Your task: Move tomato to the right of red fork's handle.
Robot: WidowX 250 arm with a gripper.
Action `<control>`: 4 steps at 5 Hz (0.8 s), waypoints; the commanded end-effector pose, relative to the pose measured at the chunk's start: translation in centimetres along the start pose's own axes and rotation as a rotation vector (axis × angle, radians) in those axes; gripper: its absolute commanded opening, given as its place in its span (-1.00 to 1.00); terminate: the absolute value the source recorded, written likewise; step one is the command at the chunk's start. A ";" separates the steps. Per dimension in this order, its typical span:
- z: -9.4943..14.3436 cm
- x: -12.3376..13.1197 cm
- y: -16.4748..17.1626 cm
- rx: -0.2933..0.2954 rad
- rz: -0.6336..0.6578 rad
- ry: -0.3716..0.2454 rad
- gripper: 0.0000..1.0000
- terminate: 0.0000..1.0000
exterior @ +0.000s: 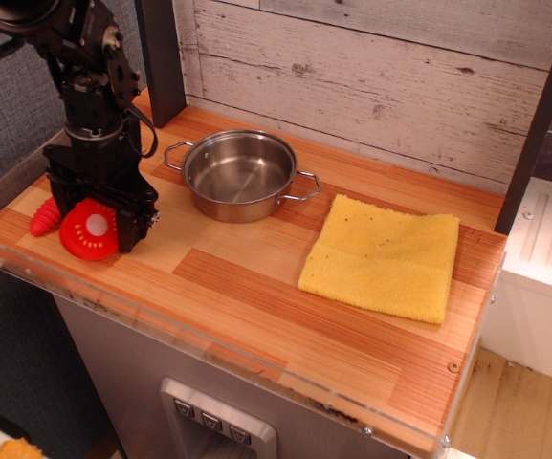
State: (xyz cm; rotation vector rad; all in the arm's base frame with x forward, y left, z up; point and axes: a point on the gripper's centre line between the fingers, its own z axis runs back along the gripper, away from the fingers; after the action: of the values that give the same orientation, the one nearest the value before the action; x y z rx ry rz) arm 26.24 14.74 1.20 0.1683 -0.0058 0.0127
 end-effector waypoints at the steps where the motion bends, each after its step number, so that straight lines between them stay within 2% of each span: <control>1: 3.2 0.1 1.0 -0.009 0.001 -0.065 1.00 -1.00; 3: 8.0 -0.1 2.2 -0.030 0.027 -0.156 1.00 -1.00; 4: 9.5 -0.5 1.8 -0.056 0.032 -0.169 1.00 -1.00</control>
State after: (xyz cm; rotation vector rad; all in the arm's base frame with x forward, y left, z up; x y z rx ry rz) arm 25.66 14.33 9.12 0.0779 -0.1271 0.0281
